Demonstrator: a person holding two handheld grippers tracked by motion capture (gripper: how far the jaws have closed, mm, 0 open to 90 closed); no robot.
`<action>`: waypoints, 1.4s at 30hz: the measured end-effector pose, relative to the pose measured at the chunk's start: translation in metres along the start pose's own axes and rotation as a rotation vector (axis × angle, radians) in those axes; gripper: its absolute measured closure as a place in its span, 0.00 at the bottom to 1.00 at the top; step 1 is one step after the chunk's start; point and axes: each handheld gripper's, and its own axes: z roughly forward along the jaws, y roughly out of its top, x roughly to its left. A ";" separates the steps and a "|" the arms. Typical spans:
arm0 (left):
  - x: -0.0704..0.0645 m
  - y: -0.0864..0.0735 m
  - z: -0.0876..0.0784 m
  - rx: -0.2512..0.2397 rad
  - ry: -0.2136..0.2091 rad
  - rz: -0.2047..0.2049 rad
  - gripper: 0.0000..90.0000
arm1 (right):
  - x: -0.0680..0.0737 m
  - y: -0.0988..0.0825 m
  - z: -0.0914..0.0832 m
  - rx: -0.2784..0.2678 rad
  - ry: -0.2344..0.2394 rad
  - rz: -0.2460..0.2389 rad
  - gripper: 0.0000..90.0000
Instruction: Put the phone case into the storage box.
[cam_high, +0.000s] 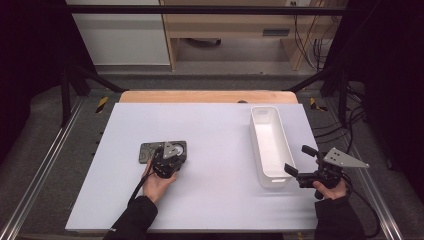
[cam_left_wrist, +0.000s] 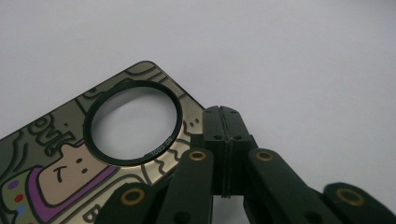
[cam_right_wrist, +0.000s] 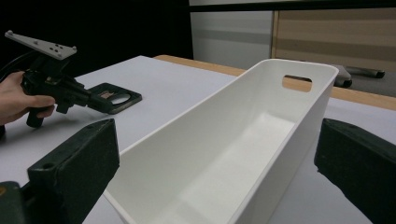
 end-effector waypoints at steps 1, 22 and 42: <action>0.000 0.001 0.001 -0.001 0.000 0.000 0.99 | 0.000 0.000 0.000 0.000 0.001 -0.001 0.01; 0.019 0.012 -0.036 -0.096 -0.011 -0.026 0.99 | 0.000 0.001 0.000 -0.001 0.004 -0.005 0.01; 0.082 0.019 -0.068 -0.059 0.084 -0.105 0.99 | 0.001 0.000 0.001 0.001 0.006 -0.007 0.01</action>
